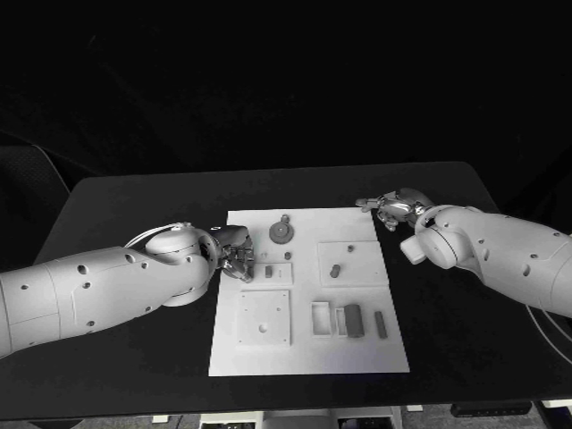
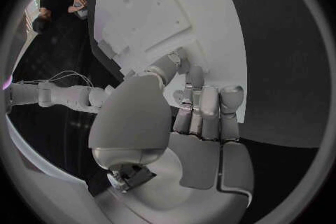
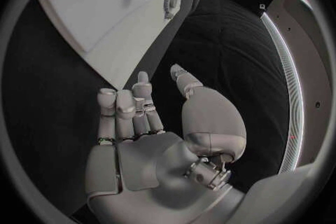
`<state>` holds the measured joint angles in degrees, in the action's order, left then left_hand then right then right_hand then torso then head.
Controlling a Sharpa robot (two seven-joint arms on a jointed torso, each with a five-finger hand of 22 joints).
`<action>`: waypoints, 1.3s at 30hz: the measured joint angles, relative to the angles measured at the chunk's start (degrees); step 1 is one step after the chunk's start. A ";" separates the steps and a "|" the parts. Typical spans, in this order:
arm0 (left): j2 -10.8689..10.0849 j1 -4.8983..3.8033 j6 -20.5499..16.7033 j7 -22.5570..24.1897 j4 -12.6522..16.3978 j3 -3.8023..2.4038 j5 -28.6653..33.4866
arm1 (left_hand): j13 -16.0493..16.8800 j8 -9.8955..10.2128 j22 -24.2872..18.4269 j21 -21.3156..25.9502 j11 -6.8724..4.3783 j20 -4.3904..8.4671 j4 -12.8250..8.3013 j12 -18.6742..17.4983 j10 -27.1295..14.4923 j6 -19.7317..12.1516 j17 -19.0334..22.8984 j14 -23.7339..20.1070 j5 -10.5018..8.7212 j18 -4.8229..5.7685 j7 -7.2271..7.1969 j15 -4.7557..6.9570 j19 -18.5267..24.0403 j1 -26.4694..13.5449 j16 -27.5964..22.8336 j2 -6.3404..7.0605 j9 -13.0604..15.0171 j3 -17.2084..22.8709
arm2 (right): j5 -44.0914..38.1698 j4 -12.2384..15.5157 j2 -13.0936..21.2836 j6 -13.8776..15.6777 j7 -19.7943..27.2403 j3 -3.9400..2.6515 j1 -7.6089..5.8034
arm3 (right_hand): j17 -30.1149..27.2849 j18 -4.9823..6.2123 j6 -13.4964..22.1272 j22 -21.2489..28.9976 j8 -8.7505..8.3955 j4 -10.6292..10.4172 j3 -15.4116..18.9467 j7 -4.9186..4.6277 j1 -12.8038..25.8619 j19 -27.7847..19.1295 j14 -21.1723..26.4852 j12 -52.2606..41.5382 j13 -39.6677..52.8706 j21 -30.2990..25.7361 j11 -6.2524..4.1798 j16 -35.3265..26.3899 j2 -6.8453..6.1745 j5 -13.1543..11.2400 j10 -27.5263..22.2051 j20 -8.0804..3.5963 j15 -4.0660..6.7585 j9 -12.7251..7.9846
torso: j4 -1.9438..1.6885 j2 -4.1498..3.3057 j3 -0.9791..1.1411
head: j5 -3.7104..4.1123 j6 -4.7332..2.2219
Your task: Assemble the parts on the task board
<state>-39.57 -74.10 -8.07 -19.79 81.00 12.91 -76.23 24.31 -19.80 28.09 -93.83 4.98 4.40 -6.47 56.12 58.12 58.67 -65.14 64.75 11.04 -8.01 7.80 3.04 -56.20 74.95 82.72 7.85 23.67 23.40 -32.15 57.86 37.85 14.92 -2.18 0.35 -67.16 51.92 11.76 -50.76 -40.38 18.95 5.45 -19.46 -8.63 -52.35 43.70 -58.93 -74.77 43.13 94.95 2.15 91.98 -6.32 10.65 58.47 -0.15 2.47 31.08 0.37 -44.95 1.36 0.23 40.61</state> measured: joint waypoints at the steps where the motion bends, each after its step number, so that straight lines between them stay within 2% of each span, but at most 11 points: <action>1: 0.01 0.00 0.00 0.00 -0.01 0.00 -0.01 | 0.00 0.00 0.00 0.00 -0.01 0.00 0.00 0.00 -0.01 0.00 0.00 -0.01 0.00 0.00 0.00 0.01 0.00 0.00 0.00 0.00 0.02 0.00 | 0.00 0.00 0.00 0.00 0.00 0.00 0.00 | 0.00 0.00 0.00 0.00 0.00 0.00 0.00 0.00 0.00 0.00 0.01 0.00 0.00 0.00 0.00 0.00 0.00 0.00 0.00 0.00 -0.01 0.00 | 0.00 0.00 0.00 | 0.01 0.00; 39: 0.25 -0.01 -0.01 0.04 -0.10 0.00 -0.08 | 0.00 0.12 -0.04 0.00 -0.07 -0.21 -0.36 0.00 -0.07 0.00 0.08 0.06 -0.02 -0.01 0.00 -0.06 -0.01 1.14 0.00 0.25 -0.20 0.06 | 0.00 -0.01 0.00 -0.12 -0.03 0.00 0.01 | 0.01 0.00 -0.01 0.00 0.00 0.00 0.00 -0.21 0.23 -0.08 -0.22 0.00 -0.04 0.00 0.00 0.00 0.23 0.00 0.00 0.08 0.04 0.01 | 0.00 -0.01 0.04 | 0.18 0.14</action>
<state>-39.32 -74.11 -8.08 -19.75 80.90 12.91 -76.31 24.31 -19.68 28.05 -93.84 4.91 4.19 -6.83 56.12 58.05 58.68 -65.06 64.81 11.02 -8.01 7.80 2.98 -56.21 76.09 82.72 8.10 23.47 23.45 -32.15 57.84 37.85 14.80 -2.21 0.35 -67.14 51.92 11.75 -50.77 -40.38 18.95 5.45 -19.46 -8.84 -52.12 43.61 -59.15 -74.77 43.09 94.96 2.15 91.98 -6.09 10.65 58.47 -0.07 2.50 31.09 0.37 -44.95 1.40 0.40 40.75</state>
